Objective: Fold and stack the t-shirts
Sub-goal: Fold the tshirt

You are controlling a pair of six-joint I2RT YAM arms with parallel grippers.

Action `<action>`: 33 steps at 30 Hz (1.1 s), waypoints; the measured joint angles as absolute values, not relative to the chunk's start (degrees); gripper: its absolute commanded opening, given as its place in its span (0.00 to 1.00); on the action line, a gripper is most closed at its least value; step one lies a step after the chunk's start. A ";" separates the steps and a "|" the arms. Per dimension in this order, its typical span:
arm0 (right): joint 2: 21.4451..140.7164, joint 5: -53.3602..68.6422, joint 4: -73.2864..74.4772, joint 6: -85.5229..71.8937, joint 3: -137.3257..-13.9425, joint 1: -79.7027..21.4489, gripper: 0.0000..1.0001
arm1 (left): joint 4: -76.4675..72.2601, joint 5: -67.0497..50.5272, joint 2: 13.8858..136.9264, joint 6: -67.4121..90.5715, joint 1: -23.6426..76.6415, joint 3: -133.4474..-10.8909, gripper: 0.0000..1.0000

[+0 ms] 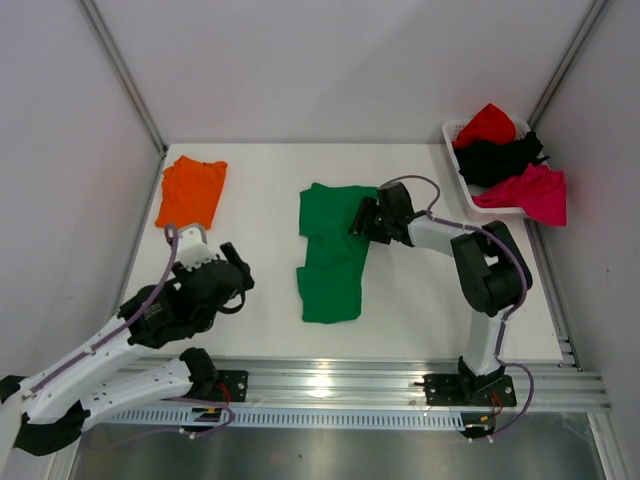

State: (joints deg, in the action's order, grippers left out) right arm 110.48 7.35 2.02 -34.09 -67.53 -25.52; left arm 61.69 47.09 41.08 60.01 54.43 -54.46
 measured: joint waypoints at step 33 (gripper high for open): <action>70.04 18.11 -8.93 -47.20 -26.04 -31.24 0.69 | 46.78 41.63 50.33 52.07 54.35 -48.45 0.81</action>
